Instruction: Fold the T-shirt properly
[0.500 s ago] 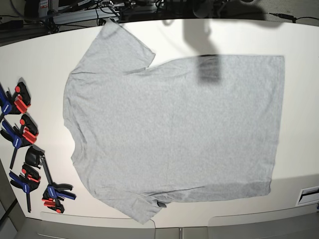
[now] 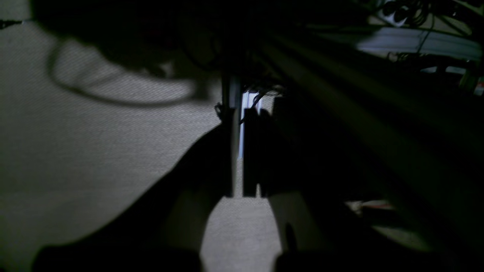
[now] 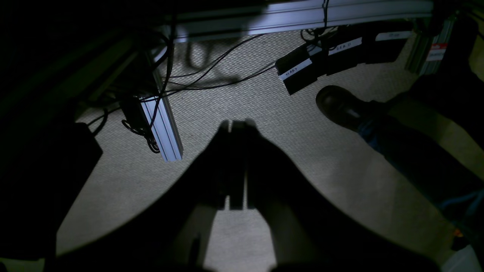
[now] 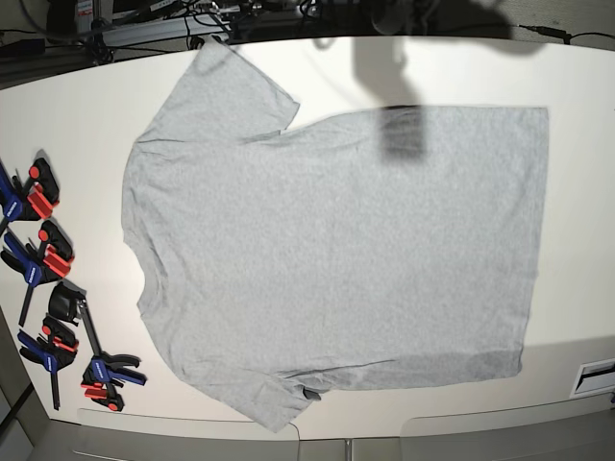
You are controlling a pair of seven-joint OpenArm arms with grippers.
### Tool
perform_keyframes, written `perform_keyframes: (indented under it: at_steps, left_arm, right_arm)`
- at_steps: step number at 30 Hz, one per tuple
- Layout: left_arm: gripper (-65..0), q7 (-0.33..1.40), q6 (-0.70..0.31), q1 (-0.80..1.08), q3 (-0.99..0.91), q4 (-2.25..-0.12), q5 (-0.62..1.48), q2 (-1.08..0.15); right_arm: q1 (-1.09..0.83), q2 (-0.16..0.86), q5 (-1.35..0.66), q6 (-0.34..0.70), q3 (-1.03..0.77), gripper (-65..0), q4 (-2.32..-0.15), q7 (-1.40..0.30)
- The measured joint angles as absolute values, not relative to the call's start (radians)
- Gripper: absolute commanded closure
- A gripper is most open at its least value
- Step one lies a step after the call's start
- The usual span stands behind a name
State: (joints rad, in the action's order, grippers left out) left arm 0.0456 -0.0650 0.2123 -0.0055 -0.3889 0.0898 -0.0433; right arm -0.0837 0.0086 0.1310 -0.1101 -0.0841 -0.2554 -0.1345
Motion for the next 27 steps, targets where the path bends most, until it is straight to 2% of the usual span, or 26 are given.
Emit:
perform_keyframes:
  at_steps: [7, 10, 14, 20, 27]
  left_arm:
    - [-2.3, 0.037, -0.081, 0.276, -0.006, -0.421, 0.234, -0.114]
    - [-2.3, 0.046, -0.126, 0.347, -0.006, -0.492, 0.235, -0.137]
    - [-2.3, 0.053, -0.148, 0.464, -0.006, -0.648, 0.238, -0.162]
    - [-2.3, 0.078, -0.168, 0.695, -0.005, -0.978, 0.266, -0.226]
    - [-2.3, 0.211, -0.17, 0.93, -0.005, -1.399, 0.393, -0.342]
  right_arm:
    - [-0.169, 0.031, 0.13, -0.11, -0.084, 0.0, -0.309, -0.036]
    - [-0.236, 0.041, 0.114, -0.11, -0.084, 0.0, -0.368, -0.018]
    - [-0.346, 0.066, -0.014, -0.114, -0.061, 0.0, -0.493, -0.025]
    - [-0.561, 0.104, -0.06, -0.116, 0.013, 0.0, -0.815, -0.02]
    - [-0.864, 0.148, -0.067, -0.121, 0.049, 0.0, -1.268, -0.043]
